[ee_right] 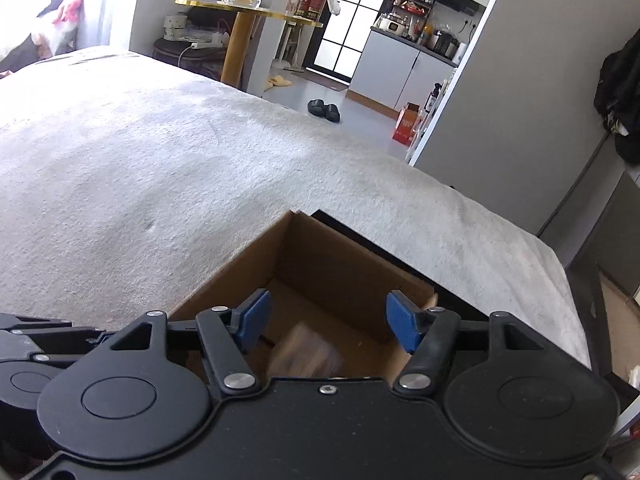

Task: Organize rigid objects
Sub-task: 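Carry the lavender figure into the cardboard box and open the right gripper, then move the right gripper to the blue-and-red figure and grasp it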

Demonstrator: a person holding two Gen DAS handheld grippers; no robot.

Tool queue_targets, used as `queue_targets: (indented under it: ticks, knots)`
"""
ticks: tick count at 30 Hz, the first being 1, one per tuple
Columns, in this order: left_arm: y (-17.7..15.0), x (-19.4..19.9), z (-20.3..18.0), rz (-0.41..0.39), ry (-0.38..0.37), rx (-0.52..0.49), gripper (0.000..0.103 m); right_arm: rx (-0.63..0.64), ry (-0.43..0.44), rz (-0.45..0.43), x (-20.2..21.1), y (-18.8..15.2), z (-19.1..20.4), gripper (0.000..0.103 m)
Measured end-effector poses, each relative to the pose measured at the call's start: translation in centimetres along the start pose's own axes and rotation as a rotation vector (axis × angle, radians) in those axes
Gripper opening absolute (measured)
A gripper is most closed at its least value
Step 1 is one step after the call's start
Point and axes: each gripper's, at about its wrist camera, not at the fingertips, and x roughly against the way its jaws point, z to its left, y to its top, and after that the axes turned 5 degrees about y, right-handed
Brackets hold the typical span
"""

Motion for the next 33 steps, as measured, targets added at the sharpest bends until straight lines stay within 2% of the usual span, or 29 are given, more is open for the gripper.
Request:
queue_targets:
  ticks: [5,10,16,18,20,23,33]
  knots:
    - [-0.1,0.2,-0.1,-0.005,0.001,-0.005,0.018,-0.027,0.016,0.019,0.7,-0.7,-0.8,0.064]
    - [0.1,0.3,-0.6,0.006,0.032,-0.027,0.022,-0.068,0.006,0.040,1.5,-2.0,-2.2,0.064]
    - [0.5,0.7,-1.1,-0.003,0.118,-0.066,0.055,-0.159,0.000,0.061,2.6,-4.1,-4.9,0.066]
    - [1.0,0.9,-1.4,-0.005,0.159,-0.078,0.074,-0.195,-0.004,0.061,3.0,-4.9,-5.9,0.071]
    - [1.1,1.5,-1.9,-0.032,0.160,-0.088,0.078,-0.227,-0.008,0.060,3.4,-5.7,-6.9,0.071]
    - [1.3,2.1,-3.2,-0.055,0.187,-0.131,0.080,-0.272,-0.013,0.049,3.9,-7.0,-8.1,0.075]
    - [0.1,3.0,-8.0,-0.065,0.221,-0.258,0.081,-0.430,0.018,0.046,4.6,-11.0,-11.7,0.076]
